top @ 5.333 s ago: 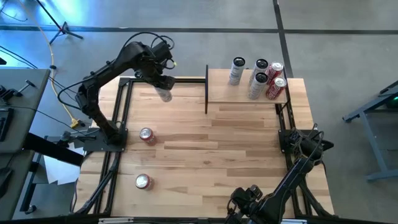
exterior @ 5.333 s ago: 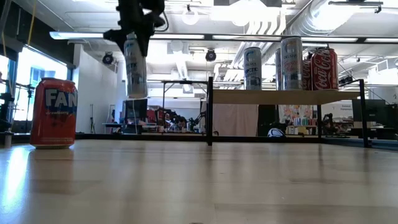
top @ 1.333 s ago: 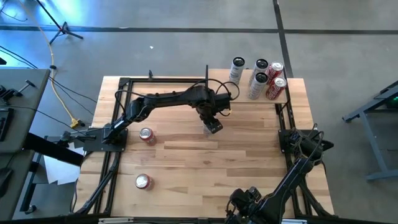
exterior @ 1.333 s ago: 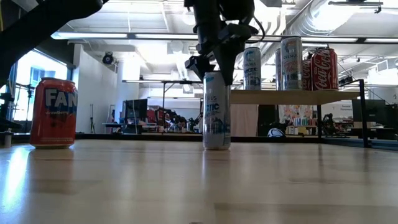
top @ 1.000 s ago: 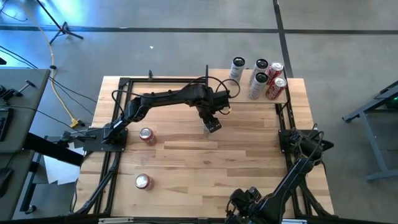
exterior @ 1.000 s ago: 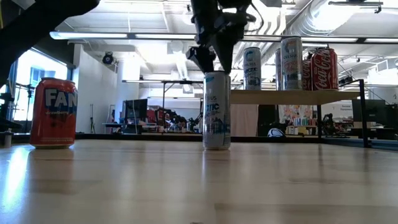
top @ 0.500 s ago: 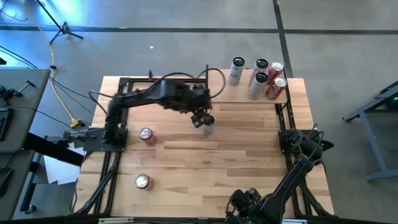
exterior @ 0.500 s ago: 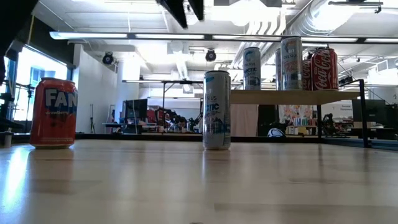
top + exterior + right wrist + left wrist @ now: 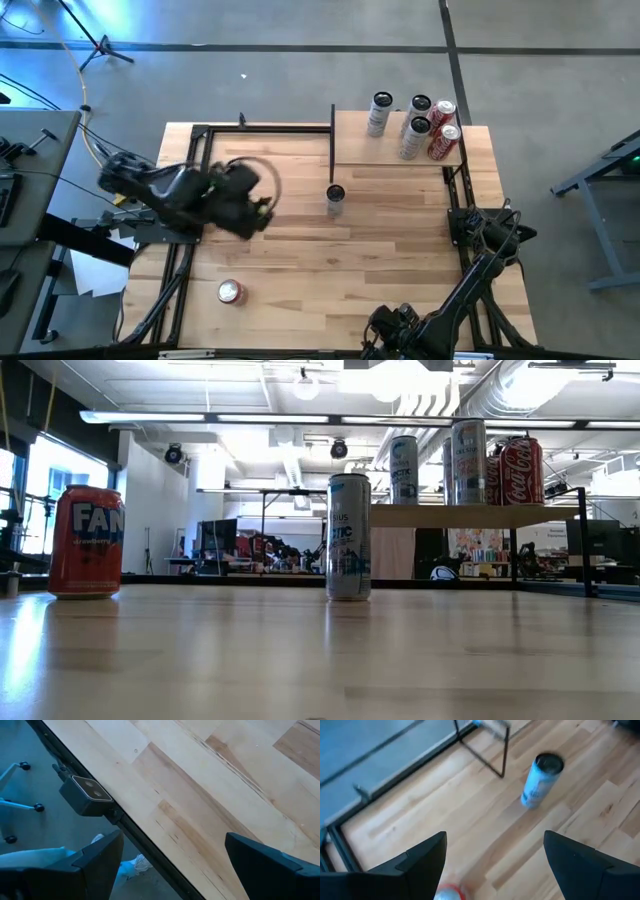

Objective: Place canned beverage on shelf
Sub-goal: Put the white soda can on the shelf aligned with the other white soda can

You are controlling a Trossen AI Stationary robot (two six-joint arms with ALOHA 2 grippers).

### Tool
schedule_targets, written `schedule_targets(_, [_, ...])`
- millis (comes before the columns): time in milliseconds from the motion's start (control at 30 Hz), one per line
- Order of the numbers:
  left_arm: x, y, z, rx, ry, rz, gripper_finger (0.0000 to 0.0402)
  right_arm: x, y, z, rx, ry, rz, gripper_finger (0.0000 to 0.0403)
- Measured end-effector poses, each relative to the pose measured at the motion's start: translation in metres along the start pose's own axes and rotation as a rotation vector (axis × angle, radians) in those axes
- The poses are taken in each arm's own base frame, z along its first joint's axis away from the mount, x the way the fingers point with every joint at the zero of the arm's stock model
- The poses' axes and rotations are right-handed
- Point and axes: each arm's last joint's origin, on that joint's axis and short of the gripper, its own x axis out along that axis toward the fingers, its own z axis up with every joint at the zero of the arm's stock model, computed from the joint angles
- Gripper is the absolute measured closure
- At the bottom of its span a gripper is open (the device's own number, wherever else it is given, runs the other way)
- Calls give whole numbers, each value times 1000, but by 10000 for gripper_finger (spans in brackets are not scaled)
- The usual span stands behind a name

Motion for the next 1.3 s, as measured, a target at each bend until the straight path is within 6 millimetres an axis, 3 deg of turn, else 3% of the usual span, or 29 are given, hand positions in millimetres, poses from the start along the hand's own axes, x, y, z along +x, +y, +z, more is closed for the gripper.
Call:
schedule_targets(300, [1,50,-74,-75,-26,-35,92,0,0,0,0,0,0,66])
schedule_targets(533, [23,88,-104,-76,-134,2,92,0,0,0,0,0,0,66])
schedule_targets(833, [30,117,-114,43,-113,-33,92,-2,8,-6,-56,14,85,66])
schedule_targets(1067, [29,117,-114,7,-95,-74,92,-1,10,-2,-42,11,98,66])
schedule_targets(1300, [28,109,-115,-45,13,-156,92,5,12,15,16,-205,105,66])
